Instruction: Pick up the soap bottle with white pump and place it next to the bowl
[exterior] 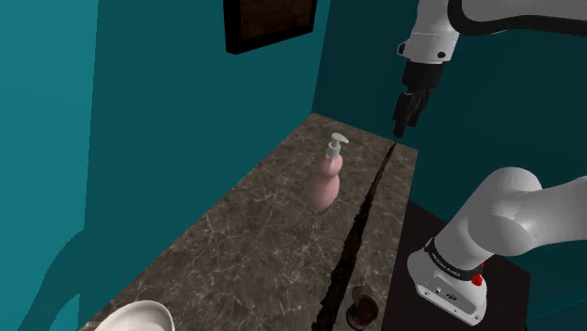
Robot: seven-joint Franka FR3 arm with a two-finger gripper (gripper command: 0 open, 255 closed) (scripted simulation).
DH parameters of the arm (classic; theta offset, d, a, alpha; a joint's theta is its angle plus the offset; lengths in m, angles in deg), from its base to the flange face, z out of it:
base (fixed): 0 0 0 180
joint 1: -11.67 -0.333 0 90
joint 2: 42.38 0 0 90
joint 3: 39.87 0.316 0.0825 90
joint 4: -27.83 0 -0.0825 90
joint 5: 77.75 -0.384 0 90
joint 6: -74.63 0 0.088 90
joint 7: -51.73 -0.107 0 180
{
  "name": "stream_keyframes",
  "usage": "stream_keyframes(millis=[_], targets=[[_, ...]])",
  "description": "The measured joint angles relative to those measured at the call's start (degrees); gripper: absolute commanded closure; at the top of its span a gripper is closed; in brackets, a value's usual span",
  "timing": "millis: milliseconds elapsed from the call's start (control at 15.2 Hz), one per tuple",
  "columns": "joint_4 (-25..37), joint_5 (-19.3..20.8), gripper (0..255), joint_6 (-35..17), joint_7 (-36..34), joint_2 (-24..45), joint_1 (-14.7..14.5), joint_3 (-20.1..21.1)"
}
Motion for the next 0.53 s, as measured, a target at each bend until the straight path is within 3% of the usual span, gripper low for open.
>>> stream_keyframes(millis=[132, 528], targets=[[0.1, -0.2, 0, -0.9, -0.2, 0.9, -0.1, 0.3], [3.3, -1.2, 0, -10.2, -2.3, 11.3, -0.9, 2.6]])
